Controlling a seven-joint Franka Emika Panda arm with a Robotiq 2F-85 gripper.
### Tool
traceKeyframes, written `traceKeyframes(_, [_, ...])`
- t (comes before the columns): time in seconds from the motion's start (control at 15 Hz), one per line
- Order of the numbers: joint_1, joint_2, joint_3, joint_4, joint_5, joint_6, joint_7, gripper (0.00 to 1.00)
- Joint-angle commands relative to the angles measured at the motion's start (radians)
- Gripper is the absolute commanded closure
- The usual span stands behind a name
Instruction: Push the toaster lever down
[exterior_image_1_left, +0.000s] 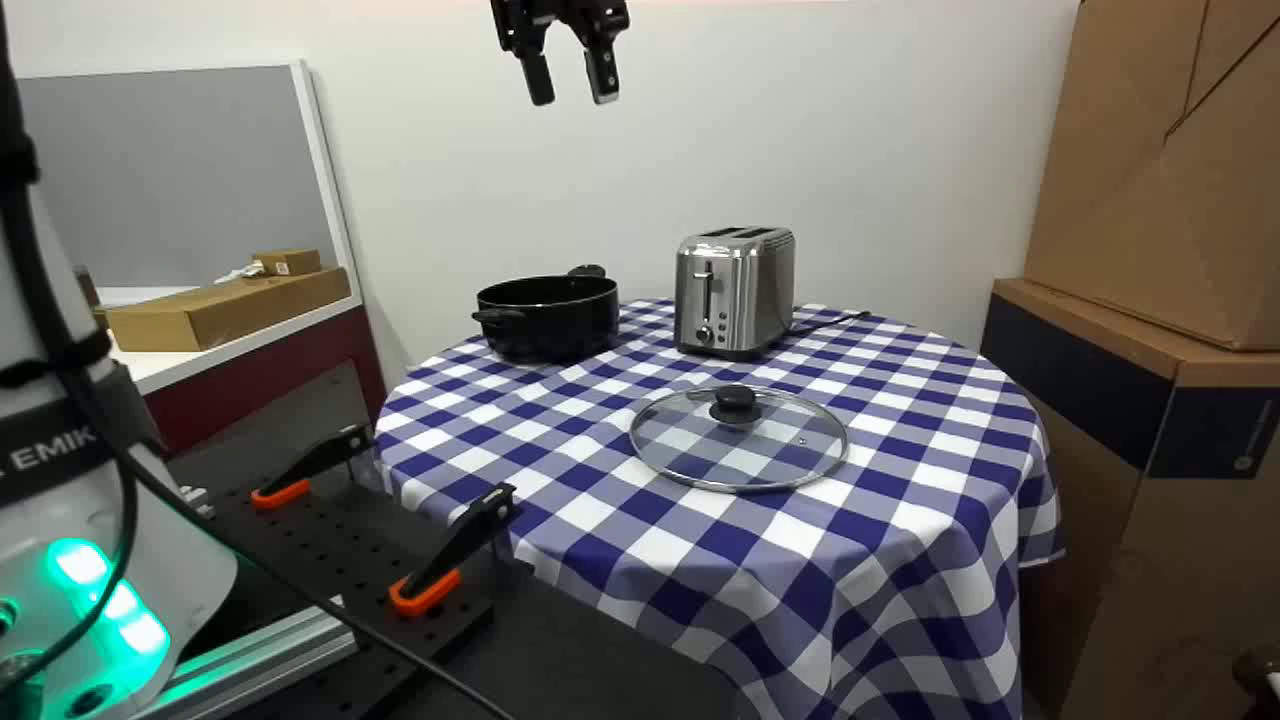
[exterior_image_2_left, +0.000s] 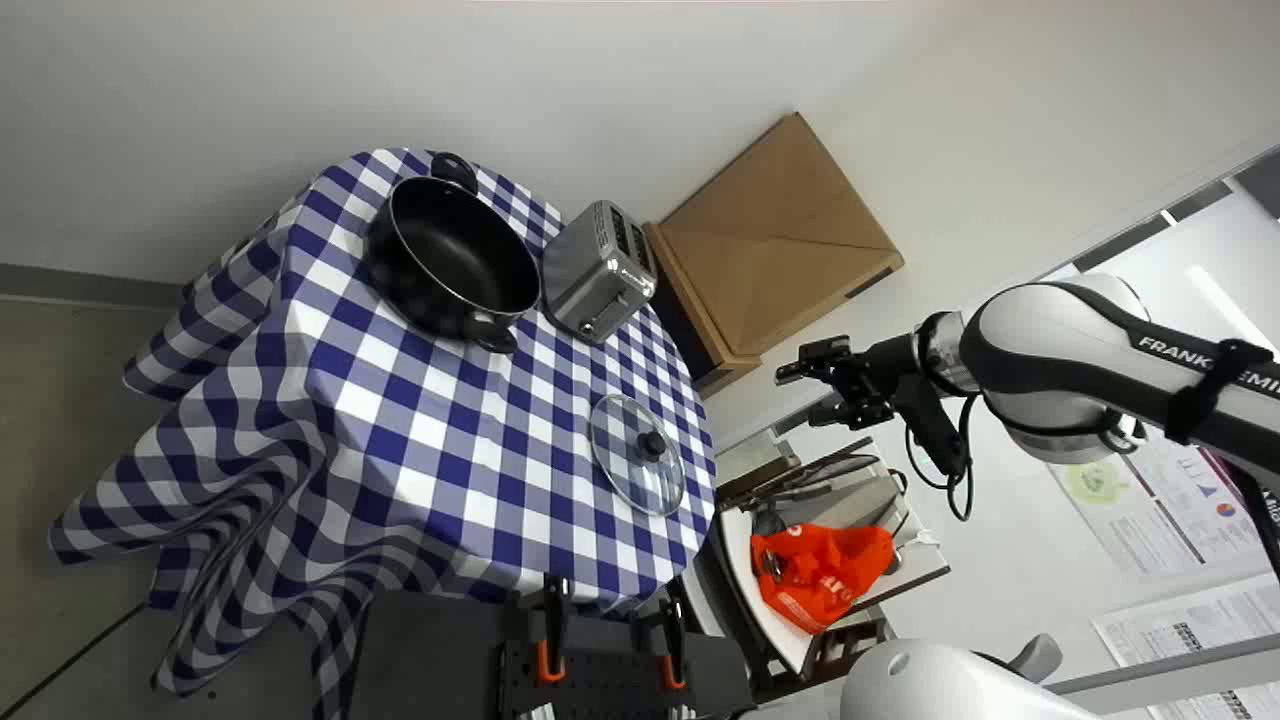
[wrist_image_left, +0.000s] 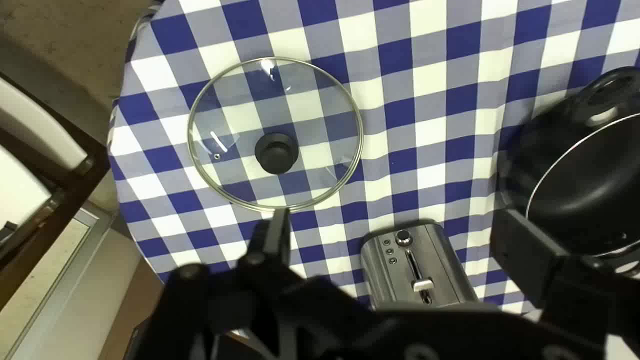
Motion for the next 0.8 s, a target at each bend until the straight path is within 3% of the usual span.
traceKeyframes(0.0, [0.000, 0.001, 0.000, -0.004, 0.000, -0.005, 0.000, 0.00])
traceKeyframes(0.47, [-0.005, 0.034, -0.001, 0.007, -0.005, 0.049, 0.003, 0.00])
traceKeyframes(0.67, [0.007, 0.130, -0.010, 0.067, -0.003, 0.119, -0.020, 0.00])
traceKeyframes(0.73, [0.009, 0.168, -0.010, 0.090, -0.001, 0.147, -0.019, 0.25])
